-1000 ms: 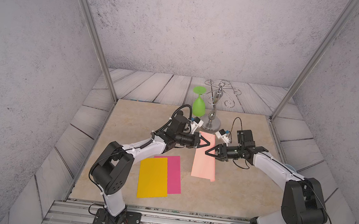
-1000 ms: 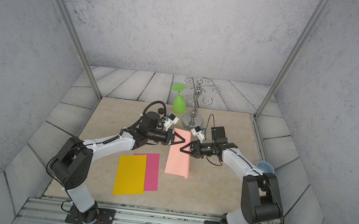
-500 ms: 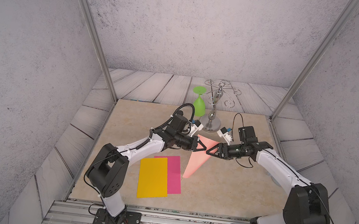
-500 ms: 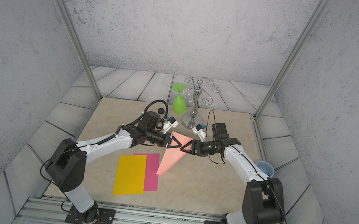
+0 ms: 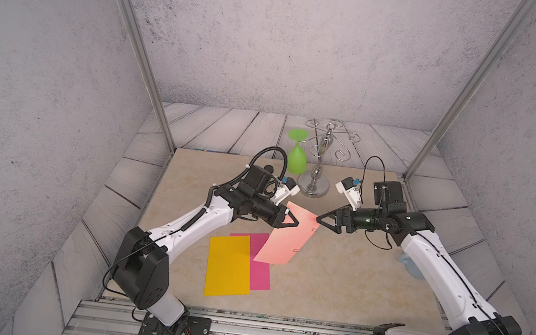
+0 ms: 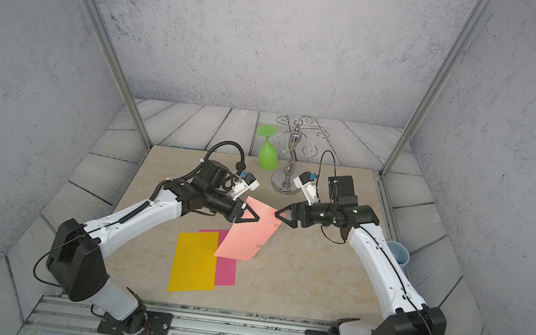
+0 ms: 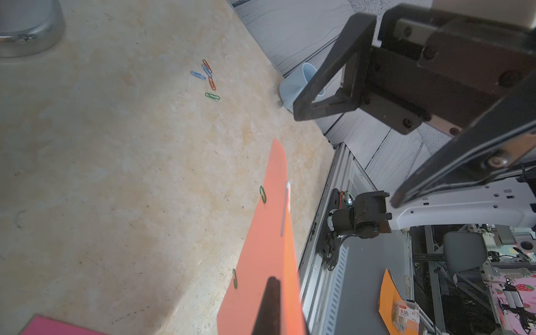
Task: Unclip the paperclips from the documents
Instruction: Pick up the document from the center of the board.
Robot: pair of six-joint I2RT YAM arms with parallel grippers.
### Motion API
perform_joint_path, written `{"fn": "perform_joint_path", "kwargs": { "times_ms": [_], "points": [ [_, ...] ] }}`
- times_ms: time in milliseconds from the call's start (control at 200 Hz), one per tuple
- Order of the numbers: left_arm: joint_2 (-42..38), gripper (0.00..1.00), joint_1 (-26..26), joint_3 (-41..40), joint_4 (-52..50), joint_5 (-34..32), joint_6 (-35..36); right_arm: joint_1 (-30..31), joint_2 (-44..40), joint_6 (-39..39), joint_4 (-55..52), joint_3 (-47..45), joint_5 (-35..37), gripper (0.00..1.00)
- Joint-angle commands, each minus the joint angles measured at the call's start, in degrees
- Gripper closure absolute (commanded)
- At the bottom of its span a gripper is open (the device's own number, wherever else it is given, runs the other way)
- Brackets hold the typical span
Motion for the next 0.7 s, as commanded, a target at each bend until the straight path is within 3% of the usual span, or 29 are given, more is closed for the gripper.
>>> {"fn": "perform_joint_path", "kwargs": {
  "times_ms": [0, 245, 410, 696],
  "points": [
    [-1.6, 1.0, 0.3, 2.0, -2.1, 3.1, 4.2, 0.2, 1.5, -2.3, -0.8, 2.7, -3.3, 0.15],
    [-1.4, 1.0, 0.3, 3.5, -3.9, 7.8, 7.2, 1.7, 4.8, -4.4, -0.9, 4.7, -8.1, 0.18],
    [-0.7, 1.0, 0.4, 4.3, -4.3, 10.6, 7.9, 3.4, 6.8, -6.9, -0.9, 5.3, -11.7, 0.31],
    [0.0, 1.0, 0.2, 5.1, -6.8, 11.7, 9.5, 5.4, 9.4, -11.4, -3.1, 6.9, -15.2, 0.45]
  ]
}}
